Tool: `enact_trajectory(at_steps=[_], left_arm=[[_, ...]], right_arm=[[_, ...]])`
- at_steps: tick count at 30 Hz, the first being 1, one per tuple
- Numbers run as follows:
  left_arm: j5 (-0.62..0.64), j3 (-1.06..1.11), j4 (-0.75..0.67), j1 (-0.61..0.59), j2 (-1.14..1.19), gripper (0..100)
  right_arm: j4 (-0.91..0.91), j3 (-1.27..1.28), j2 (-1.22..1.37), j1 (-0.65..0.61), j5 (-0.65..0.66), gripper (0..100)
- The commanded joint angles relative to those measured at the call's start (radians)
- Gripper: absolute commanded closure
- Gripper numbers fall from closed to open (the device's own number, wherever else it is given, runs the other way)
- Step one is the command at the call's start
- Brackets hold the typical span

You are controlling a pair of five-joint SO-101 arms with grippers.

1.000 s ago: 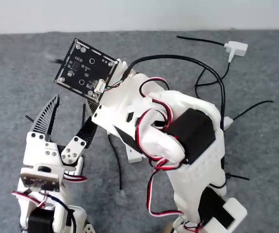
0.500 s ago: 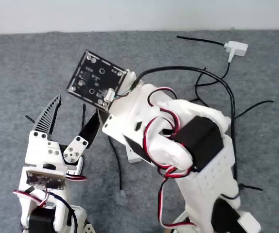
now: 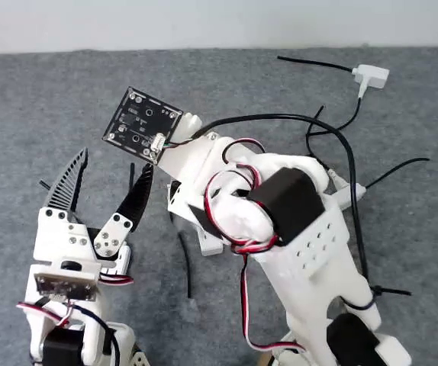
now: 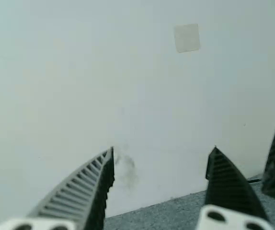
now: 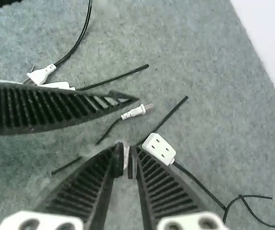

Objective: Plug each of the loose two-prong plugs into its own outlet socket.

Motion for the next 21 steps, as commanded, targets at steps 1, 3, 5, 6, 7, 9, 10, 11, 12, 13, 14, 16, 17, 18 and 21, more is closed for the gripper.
enact_trajectory(at_steps=[1,3,5,6,7,9,10,11,12,13,14,16,17,18,21], left_arm=[[0.002,0.01,0.003,0.006,-0.012,70],[0.002,0.019,0.0,0.006,-0.012,70],[0.002,0.021,0.0,-0.002,-0.012,70],[0.0,0.021,0.0,-0.005,-0.012,70],[0.0,0.019,0.0,-0.021,-0.012,70],[0.0,0.016,-0.008,-0.066,-0.012,70],[0.0,0.016,-0.015,-0.092,-0.012,70],[0.0,0.016,-0.02,-0.121,-0.012,70],[0.002,0.016,-0.021,-0.152,-0.011,70],[0.003,0.016,-0.021,-0.18,-0.009,70],[0.003,0.019,-0.018,-0.206,-0.009,70],[0.029,0.031,0.002,-0.267,-0.006,70],[0.048,0.039,0.014,-0.295,-0.006,70],[0.063,0.05,0.021,-0.319,-0.006,70],[0.12,0.091,0.031,-0.377,-0.006,70]], right_arm=[[0.038,0.002,-0.021,0.015,-0.02,99.1],[0.038,0.003,-0.021,0.015,-0.021,99.1],[0.038,0.005,-0.018,0.018,-0.021,99.1],[0.038,0.005,-0.012,0.028,-0.021,99.1],[0.038,0.009,-0.008,0.042,-0.025,99.0],[0.025,0.046,0.012,0.073,-0.087,98.9],[0.013,0.071,0.027,0.087,-0.138,98.9],[-0.007,0.103,0.044,0.096,-0.187,98.8],[-0.028,0.143,0.064,0.105,-0.235,98.3],[-0.05,0.183,0.085,0.107,-0.278,96.8],[-0.067,0.226,0.108,0.107,-0.311,94.3],[-0.119,0.321,0.154,0.097,-0.339,87.2],[-0.156,0.37,0.177,0.085,-0.345,84.2],[-0.199,0.414,0.197,0.074,-0.345,82.4],[-0.369,0.522,0.243,0.042,-0.407,84.1]])
